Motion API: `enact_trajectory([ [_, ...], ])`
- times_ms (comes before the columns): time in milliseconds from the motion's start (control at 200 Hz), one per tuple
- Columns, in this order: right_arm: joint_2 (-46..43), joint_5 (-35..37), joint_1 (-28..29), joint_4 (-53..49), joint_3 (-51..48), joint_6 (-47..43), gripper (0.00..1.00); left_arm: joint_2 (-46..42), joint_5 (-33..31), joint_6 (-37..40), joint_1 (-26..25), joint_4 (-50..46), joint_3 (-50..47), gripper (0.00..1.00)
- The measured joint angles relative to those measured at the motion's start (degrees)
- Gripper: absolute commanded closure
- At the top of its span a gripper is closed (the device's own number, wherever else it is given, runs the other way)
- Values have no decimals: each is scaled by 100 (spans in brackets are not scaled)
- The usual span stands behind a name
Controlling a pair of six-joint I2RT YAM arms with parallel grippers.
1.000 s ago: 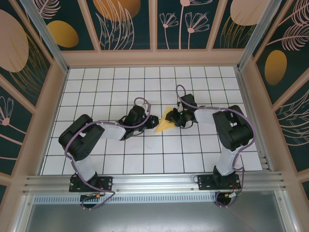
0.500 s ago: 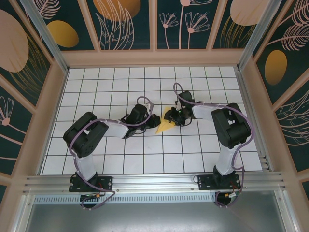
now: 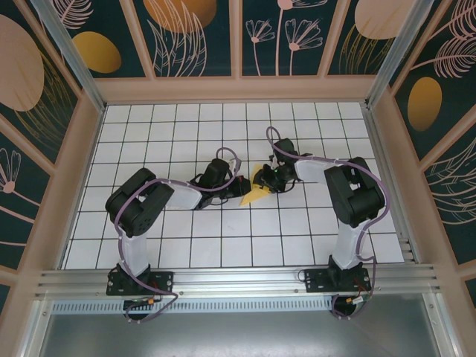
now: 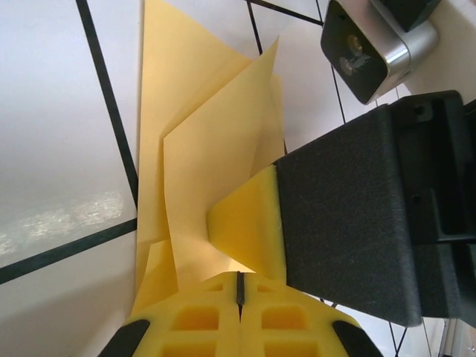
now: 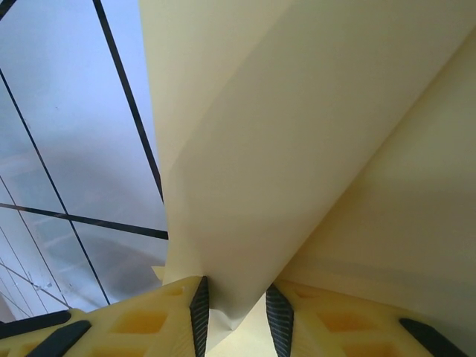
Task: Fold a paper plane with a square sheet of paper (pick it up from the middle)
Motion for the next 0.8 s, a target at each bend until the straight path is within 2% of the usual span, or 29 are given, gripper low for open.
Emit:
enact_trajectory([
  [295, 46, -28, 0, -74, 70, 15, 64, 85, -37, 63, 7, -323, 168, 100],
  [801, 13, -197, -57, 52, -11, 13, 61, 280, -284, 160, -17, -647, 341, 100],
])
